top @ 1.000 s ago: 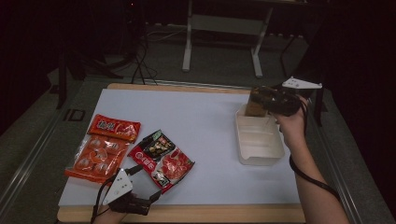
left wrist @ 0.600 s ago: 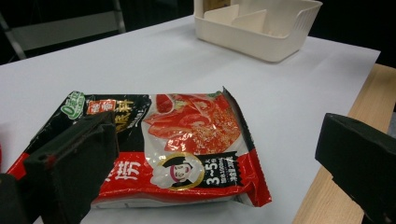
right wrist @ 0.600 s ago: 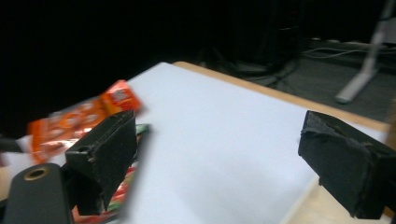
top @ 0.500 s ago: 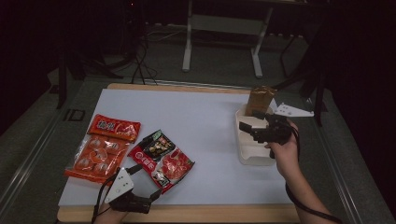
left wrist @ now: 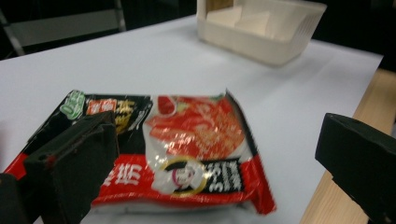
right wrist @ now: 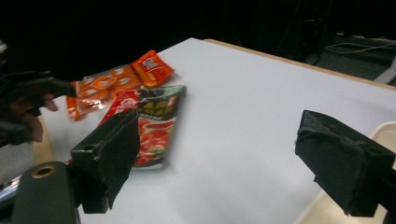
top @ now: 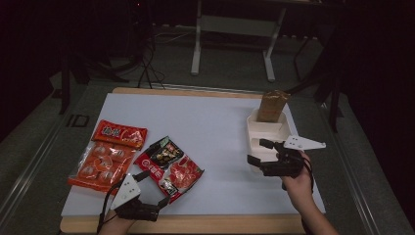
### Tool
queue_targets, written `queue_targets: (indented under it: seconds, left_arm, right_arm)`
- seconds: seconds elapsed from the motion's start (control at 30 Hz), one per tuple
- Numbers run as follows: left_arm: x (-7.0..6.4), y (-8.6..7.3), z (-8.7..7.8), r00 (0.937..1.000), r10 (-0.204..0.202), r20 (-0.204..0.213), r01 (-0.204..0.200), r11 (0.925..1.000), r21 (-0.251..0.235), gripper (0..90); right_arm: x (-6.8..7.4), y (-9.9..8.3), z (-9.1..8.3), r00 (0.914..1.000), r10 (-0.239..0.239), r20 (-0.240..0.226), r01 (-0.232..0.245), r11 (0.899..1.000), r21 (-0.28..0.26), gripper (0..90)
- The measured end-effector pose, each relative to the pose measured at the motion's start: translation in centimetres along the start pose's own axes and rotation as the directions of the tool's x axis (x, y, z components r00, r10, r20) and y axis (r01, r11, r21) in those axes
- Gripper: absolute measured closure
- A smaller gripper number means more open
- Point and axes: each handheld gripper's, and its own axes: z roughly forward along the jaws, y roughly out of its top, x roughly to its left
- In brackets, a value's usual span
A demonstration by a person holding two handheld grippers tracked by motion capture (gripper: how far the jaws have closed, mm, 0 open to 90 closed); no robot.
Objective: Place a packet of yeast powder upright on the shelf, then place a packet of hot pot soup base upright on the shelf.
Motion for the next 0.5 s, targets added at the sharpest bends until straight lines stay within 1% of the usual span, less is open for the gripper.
queue_targets:
  seconds: [0.03,0.07,0.13,0.17,0.27,0.3,0.33,0.37,0.43,0.47,0.5]
  left_arm:
    - [0.1,0.1,-0.1,0.9998,-0.020,0.000,0.020,0.9997,-0.016,0.1]
    - [0.2,0.1,-0.1,0.9995,-0.031,-0.006,0.031,0.9994,-0.013,0.1]
    - [0.3,0.3,-0.1,0.9988,-0.038,-0.030,0.038,0.9992,0.010,0.1]
    - [0.4,0.3,-0.1,0.9985,-0.047,-0.029,0.047,0.9988,0.011,0.1]
    - [0.5,0.5,-0.1,0.9963,-0.086,0.002,0.086,0.9959,0.027,0.1]
    - [0.6,0.5,0.0,0.9954,-0.095,0.007,0.095,0.9950,0.032,0.1]
    - [0.6,0.5,0.0,0.9954,-0.095,0.007,0.095,0.9950,0.032,0.2]
    - [0.6,0.8,0.2,0.9929,-0.114,0.036,0.112,0.9927,0.045,0.2]
    - [0.5,1.1,0.6,0.9938,-0.103,0.042,0.100,0.9927,0.067,0.1]
    - [0.4,1.3,0.7,0.9937,-0.098,0.056,0.094,0.9932,0.070,0.1]
    - [0.4,1.3,0.7,0.9937,-0.098,0.056,0.094,0.9932,0.070,0.1]
  right_arm:
    - [0.2,-0.2,0.0,1.0000,0.001,-0.007,-0.001,1.000,0.004,13.8]
    - [0.5,-0.4,-0.2,0.9999,0.000,-0.013,0.000,1.000,0.003,13.8]
    - [0.8,-0.7,-0.4,0.9996,0.009,-0.028,-0.010,1.000,-0.004,13.8]
    - [1.0,-0.8,-0.5,0.9994,0.008,-0.033,-0.008,1.000,-0.003,13.8]
    - [1.4,-1.2,-0.8,0.9995,-0.019,-0.026,0.019,1.000,-0.001,13.8]
    - [1.5,-1.2,-0.9,0.9994,-0.022,-0.026,0.022,1.000,-0.001,13.8]
    - [1.5,-1.2,-0.9,0.9994,-0.022,-0.026,0.022,1.000,-0.001,13.8]
    - [1.6,-1.3,-1.1,0.9994,-0.023,-0.028,0.023,1.000,-0.006,13.8]
    - [1.7,-1.5,-1.4,0.9993,-0.027,-0.027,0.026,1.000,-0.013,13.8]
    - [1.8,-1.5,-1.5,0.9993,-0.022,-0.031,0.021,1.000,-0.019,13.8]
    - [1.8,-1.6,-1.6,0.9992,-0.017,-0.035,0.016,1.000,-0.019,13.8]
